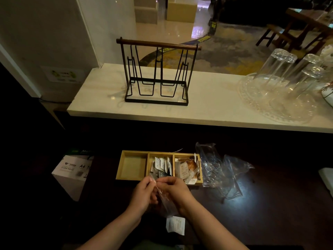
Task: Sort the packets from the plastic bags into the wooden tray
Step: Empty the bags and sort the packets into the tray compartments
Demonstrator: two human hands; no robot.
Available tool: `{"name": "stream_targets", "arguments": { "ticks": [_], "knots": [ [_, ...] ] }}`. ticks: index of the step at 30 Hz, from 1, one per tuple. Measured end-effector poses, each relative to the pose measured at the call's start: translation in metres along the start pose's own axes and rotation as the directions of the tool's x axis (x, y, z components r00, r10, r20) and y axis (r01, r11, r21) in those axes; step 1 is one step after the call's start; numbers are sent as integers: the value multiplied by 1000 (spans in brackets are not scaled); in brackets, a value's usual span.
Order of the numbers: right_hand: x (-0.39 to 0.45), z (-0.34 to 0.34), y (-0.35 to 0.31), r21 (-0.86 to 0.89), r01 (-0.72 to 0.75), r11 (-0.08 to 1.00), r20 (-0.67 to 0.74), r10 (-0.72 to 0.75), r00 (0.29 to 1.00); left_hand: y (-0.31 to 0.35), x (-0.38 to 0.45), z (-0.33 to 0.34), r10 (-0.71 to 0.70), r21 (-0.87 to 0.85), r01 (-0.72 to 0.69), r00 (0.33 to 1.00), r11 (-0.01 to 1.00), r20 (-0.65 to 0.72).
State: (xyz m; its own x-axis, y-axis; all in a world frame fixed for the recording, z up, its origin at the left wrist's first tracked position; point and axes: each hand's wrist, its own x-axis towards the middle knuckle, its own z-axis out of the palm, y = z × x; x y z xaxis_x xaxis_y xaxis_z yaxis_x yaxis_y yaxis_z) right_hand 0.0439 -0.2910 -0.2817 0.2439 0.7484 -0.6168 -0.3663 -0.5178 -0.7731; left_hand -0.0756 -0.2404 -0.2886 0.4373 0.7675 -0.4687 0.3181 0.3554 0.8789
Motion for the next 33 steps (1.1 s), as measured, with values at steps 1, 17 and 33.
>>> {"name": "stream_targets", "arguments": {
  "ticks": [1, 17, 33],
  "knots": [
    [1, 0, 1, -108, 51, 993, -34, -55, 998, 1, 0, -1, 11, 32, -11, 1000, 999, 12],
    [-3, 11, -2, -118, 57, 991, 89, -47, 995, 8, -2, 0, -13, 161, 21, 999, 987, -49],
    [-1, 11, 2, -23, 79, 997, -28, -80, 996, 10, 1, -1, 112, 473, -72, 992, 878, -57]
  ]
}}
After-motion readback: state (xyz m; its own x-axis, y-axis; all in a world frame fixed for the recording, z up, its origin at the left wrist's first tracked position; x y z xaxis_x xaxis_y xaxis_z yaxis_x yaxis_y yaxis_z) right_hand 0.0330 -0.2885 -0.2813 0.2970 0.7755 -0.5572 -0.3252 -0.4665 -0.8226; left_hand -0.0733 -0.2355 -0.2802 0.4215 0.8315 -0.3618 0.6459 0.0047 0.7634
